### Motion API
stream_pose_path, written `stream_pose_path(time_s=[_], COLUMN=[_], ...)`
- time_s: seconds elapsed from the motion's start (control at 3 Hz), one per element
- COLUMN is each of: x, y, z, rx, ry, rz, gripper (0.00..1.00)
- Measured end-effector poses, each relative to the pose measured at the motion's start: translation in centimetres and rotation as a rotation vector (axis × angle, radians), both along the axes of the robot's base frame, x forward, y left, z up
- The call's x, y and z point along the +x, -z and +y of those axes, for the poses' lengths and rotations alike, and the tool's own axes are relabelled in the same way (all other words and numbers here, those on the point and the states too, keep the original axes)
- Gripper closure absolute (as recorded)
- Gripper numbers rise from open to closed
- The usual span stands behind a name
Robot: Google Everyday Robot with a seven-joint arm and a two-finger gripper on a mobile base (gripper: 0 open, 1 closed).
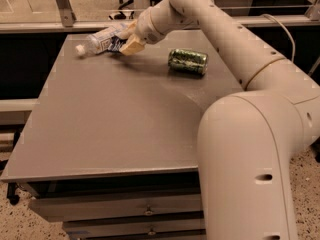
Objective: Move rxbar blueberry near blue plastic bottle
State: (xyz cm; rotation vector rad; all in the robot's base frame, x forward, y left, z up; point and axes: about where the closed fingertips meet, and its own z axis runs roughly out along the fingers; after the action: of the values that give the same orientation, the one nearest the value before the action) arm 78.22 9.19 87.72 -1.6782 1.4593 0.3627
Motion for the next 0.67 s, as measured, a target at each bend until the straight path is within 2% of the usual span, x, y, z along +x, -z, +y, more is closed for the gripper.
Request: stream_pose_path(time_s=[0.67], x=[0.25], y=[0.38], z=[0.05], rx=[0.003], ry=[0.012], rz=[0.013], gripper=[0.13])
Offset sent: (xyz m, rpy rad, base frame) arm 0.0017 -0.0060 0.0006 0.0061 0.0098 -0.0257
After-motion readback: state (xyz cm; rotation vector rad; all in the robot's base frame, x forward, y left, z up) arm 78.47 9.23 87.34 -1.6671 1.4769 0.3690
